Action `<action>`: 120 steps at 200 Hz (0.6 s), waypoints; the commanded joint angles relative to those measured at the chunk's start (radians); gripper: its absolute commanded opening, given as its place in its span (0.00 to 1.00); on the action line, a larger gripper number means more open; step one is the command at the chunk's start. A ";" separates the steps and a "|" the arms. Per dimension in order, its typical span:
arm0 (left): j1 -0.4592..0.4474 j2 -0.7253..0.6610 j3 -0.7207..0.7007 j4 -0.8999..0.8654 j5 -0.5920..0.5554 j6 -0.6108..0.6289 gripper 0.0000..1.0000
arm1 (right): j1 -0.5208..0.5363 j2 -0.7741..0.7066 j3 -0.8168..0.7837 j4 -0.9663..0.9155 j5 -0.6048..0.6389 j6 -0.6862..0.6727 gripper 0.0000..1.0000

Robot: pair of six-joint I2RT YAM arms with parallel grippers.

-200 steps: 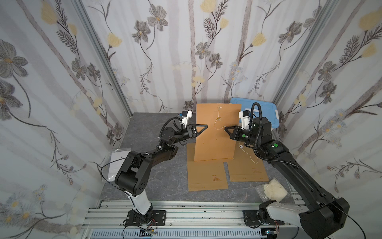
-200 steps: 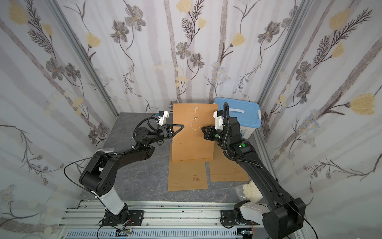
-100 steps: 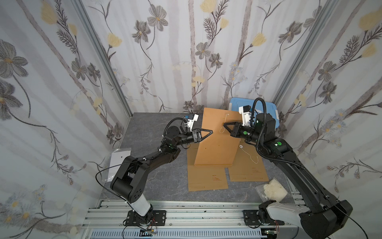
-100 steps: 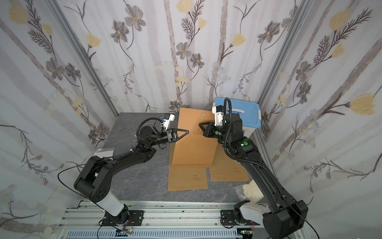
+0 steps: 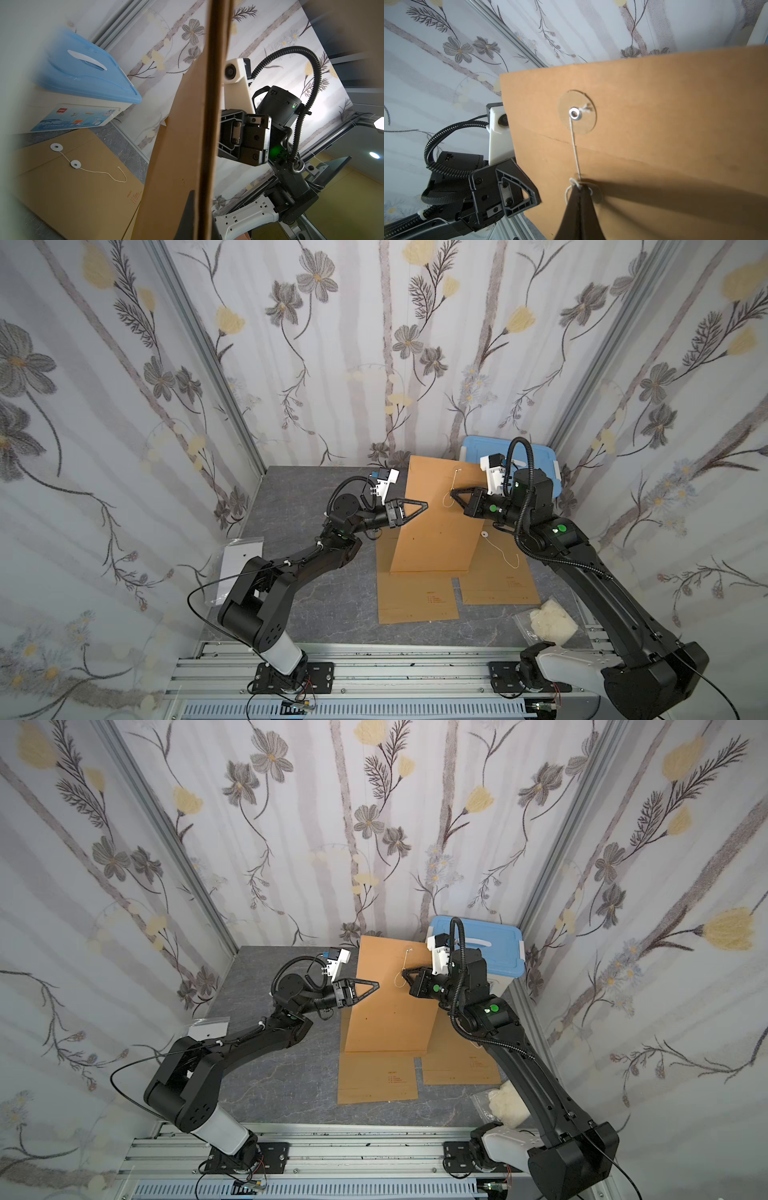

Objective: Close the mouth of the file bag
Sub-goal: Close the file bag.

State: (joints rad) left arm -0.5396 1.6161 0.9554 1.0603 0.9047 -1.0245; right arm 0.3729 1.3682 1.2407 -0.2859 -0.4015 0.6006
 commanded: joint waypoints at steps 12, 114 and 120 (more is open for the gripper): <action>-0.005 -0.012 -0.009 0.100 0.066 -0.003 0.00 | 0.000 0.018 0.014 0.017 0.003 -0.013 0.00; -0.012 -0.018 -0.004 0.073 0.066 0.021 0.00 | 0.025 0.037 -0.015 0.073 -0.022 0.024 0.00; -0.013 -0.016 -0.004 0.073 0.064 0.023 0.00 | 0.031 0.038 -0.016 0.074 -0.022 0.025 0.00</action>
State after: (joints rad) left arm -0.5491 1.5948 0.9424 1.0710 0.9611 -1.0122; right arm 0.3882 1.3968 1.2266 -0.2642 -0.4034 0.6086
